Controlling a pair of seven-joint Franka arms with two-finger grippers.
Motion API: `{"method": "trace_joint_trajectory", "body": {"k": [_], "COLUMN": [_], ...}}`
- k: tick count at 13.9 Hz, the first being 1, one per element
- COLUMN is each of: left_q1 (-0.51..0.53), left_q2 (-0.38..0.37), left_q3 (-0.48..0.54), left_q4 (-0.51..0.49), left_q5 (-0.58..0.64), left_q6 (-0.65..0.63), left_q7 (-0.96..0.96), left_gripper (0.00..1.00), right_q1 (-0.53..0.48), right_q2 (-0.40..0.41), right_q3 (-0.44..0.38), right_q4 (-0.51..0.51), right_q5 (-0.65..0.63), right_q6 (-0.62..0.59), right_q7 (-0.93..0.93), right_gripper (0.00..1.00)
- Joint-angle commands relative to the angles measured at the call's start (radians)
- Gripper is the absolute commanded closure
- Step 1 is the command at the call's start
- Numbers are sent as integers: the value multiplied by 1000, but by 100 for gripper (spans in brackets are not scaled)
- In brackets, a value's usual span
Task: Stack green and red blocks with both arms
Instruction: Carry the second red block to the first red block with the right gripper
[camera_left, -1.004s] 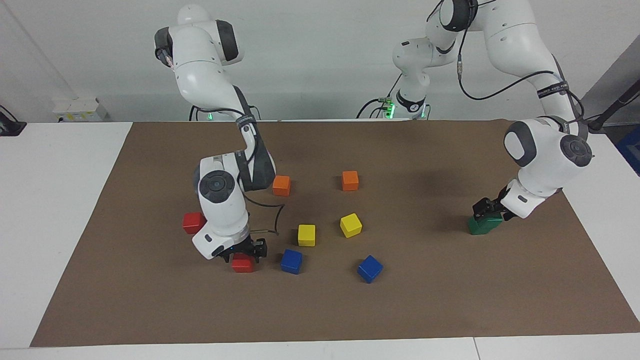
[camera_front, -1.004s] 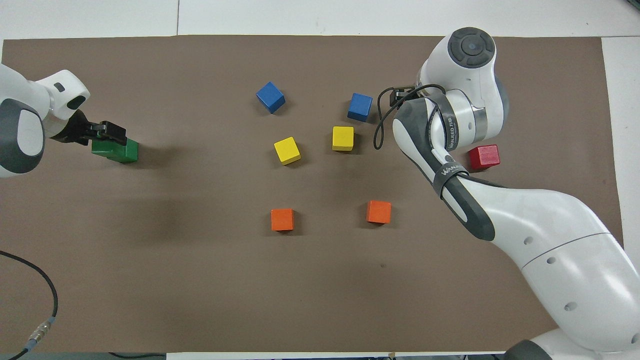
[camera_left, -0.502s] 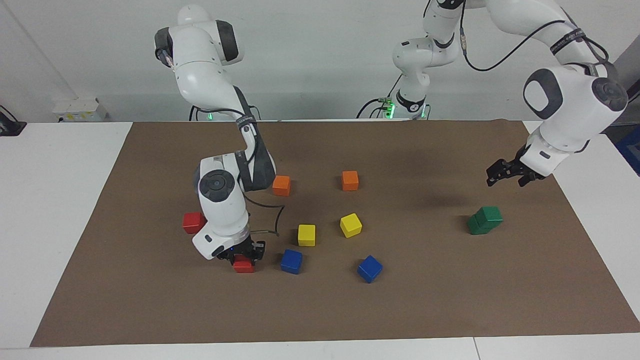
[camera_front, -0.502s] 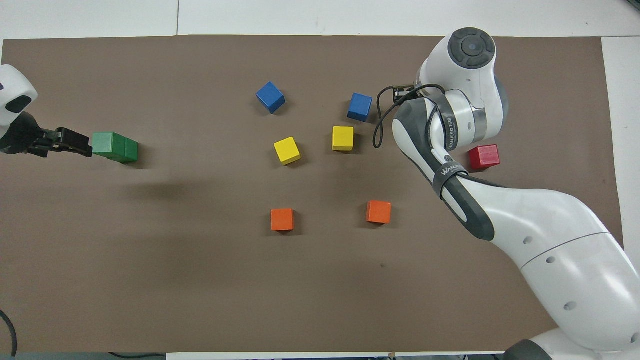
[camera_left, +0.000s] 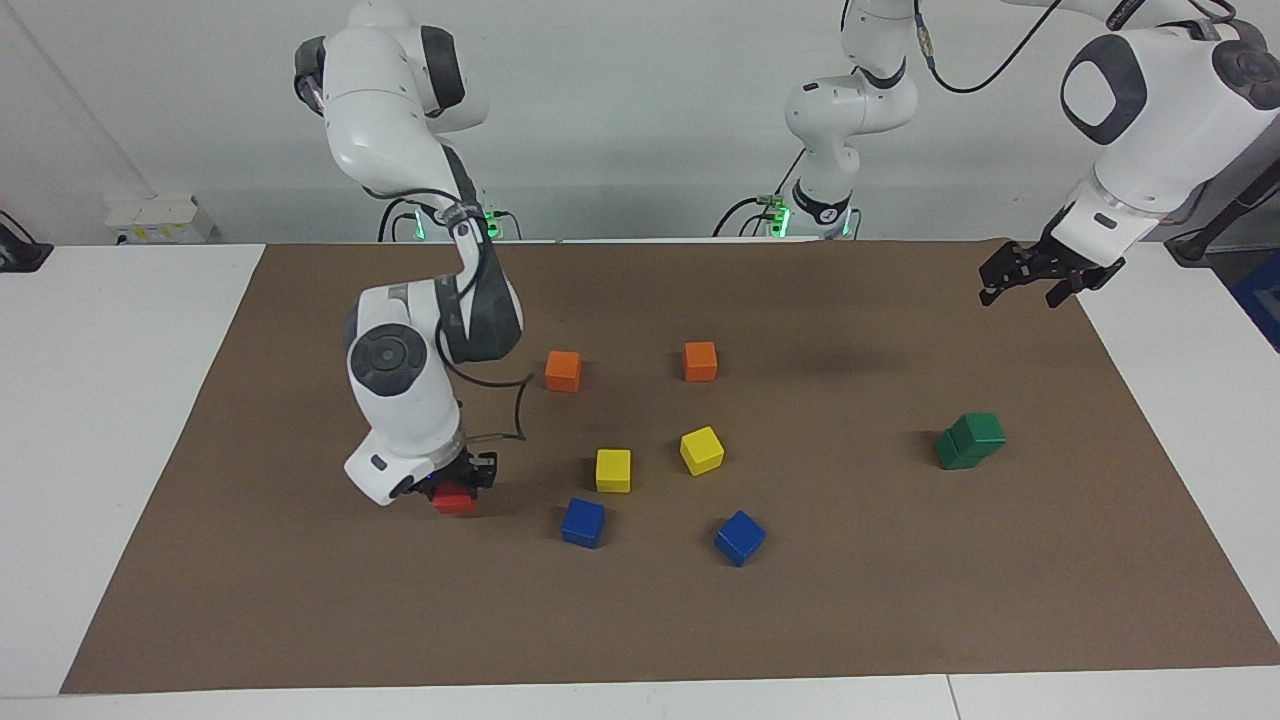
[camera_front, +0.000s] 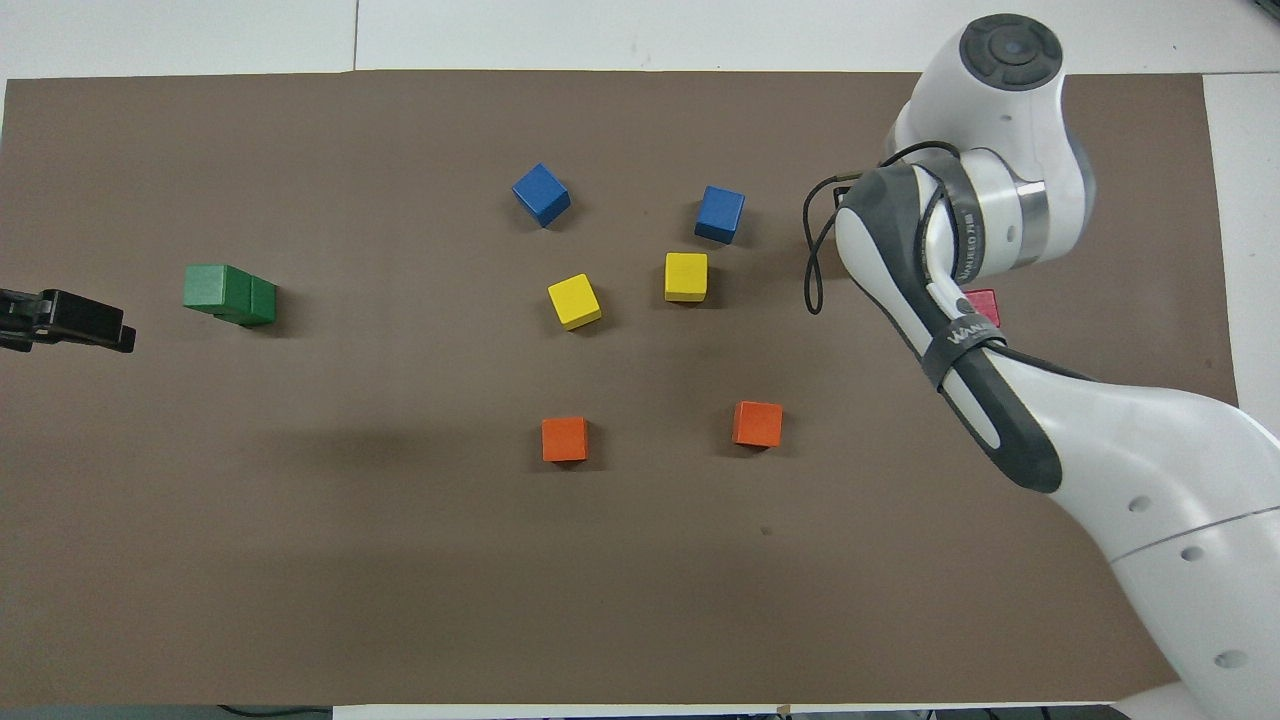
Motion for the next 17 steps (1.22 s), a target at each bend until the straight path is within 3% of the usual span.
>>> {"method": "trace_joint_trajectory", "body": {"k": [1, 4, 7, 17], "left_q1": [-45, -58, -65, -85], "left_q2": [-25, -46, -51, -3], "left_q3": [19, 18, 19, -16], "left_q4": [-26, -26, -38, 85], "left_q5": [7, 7, 7, 24], "left_q6": [-25, -28, -23, -149], "left_q7": [-3, -110, -103, -110], "left_gripper": [0, 0, 0, 0], "right_q1": [-58, -116, -152, -162], "right_q2": [-172, -279, -355, -362], "right_q3": [16, 16, 16, 16], "right_q4": [-177, -331, -486, -569], "right_q5": [-3, -1, 2, 2], "right_q6": [-26, 10, 141, 326], "right_q7": [-125, -223, -279, -221], "right_gripper": [100, 100, 100, 100]}}
